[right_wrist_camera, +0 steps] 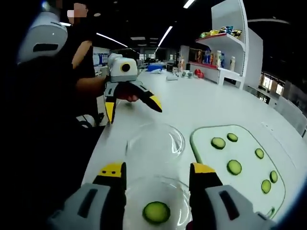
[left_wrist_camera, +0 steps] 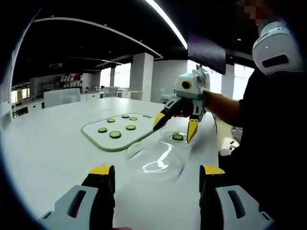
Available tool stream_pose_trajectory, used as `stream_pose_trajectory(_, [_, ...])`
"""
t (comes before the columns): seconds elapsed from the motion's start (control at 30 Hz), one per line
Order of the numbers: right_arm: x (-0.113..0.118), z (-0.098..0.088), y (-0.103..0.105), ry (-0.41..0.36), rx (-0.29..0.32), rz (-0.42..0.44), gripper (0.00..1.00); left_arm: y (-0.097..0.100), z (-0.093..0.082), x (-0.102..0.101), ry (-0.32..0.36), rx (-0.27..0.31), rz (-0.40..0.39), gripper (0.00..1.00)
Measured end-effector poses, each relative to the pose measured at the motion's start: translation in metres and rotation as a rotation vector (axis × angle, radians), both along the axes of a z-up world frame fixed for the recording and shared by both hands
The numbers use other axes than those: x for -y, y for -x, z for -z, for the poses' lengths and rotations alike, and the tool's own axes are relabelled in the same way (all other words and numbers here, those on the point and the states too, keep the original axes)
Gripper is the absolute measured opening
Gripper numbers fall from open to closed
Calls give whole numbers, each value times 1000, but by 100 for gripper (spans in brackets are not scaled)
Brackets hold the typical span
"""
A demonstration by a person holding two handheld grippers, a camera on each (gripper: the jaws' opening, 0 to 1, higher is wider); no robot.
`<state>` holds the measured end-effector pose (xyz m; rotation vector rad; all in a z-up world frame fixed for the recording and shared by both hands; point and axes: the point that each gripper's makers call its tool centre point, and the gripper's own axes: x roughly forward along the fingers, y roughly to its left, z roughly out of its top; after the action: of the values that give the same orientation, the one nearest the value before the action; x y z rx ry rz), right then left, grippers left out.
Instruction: Open the petri dish lid, add cucumber slices into the petri dish, and close the lid
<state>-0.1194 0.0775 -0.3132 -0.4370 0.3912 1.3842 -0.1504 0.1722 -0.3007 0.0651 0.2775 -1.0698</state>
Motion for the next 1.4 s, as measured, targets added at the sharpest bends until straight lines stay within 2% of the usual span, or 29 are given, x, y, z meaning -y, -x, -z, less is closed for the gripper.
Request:
stream_pose_trajectory(0.4, [-16,11,-2,42,23,-62,55,-6,4,10,-26,31,88,70])
stream_pose_trajectory(0.7, [-28,13,7,43,25,-104,55,-11,15,18,-61,15,122,68])
stream_pose_trajectory(0.97, [-33,18,5,34,22,-114,54,-12,28,27,-121,19,168,67])
stream_pose_trajectory(1.17, [-33,22,1,33,25,-121,54,-20,29,29,-132,38,157,59])
stream_pose_trajectory(1.4, [-34,23,-1,14,21,-123,54,-19,31,35,-136,36,147,60])
